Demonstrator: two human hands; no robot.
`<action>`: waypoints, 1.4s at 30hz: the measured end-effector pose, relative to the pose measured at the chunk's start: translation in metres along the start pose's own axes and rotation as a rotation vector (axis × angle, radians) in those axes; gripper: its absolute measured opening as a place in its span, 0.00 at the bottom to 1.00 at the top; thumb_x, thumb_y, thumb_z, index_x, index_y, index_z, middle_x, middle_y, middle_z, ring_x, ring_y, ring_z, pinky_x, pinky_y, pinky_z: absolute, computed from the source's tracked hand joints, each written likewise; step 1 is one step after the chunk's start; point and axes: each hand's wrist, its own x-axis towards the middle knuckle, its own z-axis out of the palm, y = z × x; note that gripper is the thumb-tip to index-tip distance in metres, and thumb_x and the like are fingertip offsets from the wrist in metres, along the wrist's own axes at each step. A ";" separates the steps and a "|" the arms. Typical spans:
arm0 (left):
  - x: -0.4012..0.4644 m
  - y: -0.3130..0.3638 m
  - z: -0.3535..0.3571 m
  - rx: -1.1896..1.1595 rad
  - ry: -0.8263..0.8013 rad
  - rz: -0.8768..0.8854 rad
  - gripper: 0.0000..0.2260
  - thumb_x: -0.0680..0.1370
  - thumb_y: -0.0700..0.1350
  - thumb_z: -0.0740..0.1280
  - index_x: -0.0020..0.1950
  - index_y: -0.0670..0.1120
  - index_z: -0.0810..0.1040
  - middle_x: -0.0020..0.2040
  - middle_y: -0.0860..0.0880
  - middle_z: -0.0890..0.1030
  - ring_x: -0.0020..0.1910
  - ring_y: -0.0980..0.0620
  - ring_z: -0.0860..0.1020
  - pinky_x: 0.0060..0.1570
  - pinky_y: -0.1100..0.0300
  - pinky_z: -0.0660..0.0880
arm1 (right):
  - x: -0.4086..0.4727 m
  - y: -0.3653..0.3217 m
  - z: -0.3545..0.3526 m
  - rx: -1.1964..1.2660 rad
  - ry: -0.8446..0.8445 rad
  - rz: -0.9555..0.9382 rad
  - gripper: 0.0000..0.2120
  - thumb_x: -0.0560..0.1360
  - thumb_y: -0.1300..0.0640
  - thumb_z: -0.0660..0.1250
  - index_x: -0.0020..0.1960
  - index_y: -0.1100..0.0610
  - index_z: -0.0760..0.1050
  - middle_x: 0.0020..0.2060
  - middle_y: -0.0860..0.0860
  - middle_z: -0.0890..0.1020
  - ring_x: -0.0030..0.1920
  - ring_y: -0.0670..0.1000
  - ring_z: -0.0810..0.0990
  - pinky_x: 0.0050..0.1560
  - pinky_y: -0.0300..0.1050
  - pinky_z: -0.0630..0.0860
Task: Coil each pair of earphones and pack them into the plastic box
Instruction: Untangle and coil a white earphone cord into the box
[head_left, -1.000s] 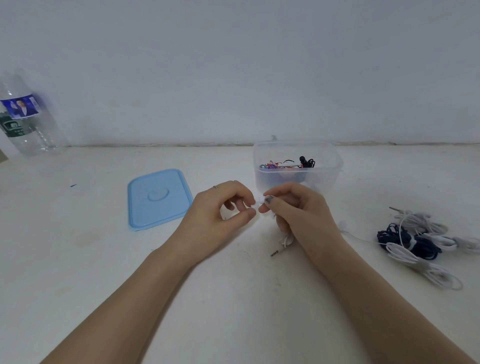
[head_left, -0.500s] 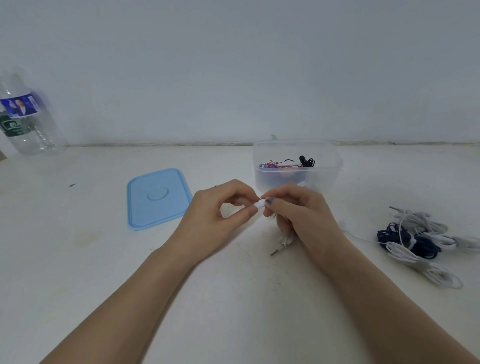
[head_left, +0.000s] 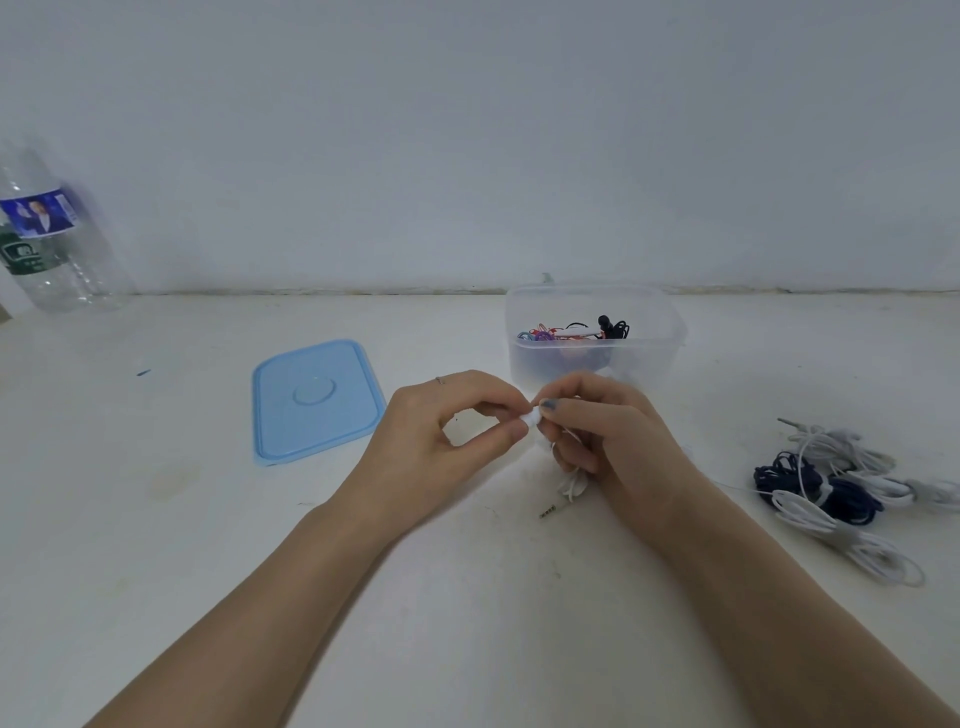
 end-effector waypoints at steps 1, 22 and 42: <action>0.000 0.000 0.001 -0.027 -0.006 -0.018 0.03 0.78 0.41 0.74 0.50 0.48 0.85 0.46 0.57 0.85 0.50 0.53 0.83 0.56 0.61 0.75 | 0.000 0.000 0.000 0.004 -0.004 0.001 0.08 0.77 0.68 0.64 0.42 0.60 0.78 0.30 0.53 0.76 0.25 0.49 0.64 0.32 0.42 0.65; -0.002 0.003 0.006 -0.183 -0.002 -0.128 0.04 0.77 0.42 0.74 0.51 0.47 0.85 0.46 0.55 0.85 0.48 0.52 0.84 0.56 0.56 0.78 | -0.001 0.000 0.000 0.051 -0.048 -0.001 0.09 0.78 0.67 0.63 0.41 0.58 0.77 0.30 0.52 0.78 0.25 0.48 0.66 0.30 0.38 0.67; 0.084 0.043 -0.013 -0.012 -0.055 -0.061 0.08 0.78 0.41 0.70 0.44 0.52 0.73 0.37 0.56 0.78 0.38 0.55 0.77 0.42 0.59 0.75 | 0.030 -0.067 -0.006 0.064 0.090 -0.127 0.04 0.73 0.61 0.66 0.41 0.60 0.79 0.32 0.55 0.78 0.28 0.50 0.68 0.32 0.45 0.63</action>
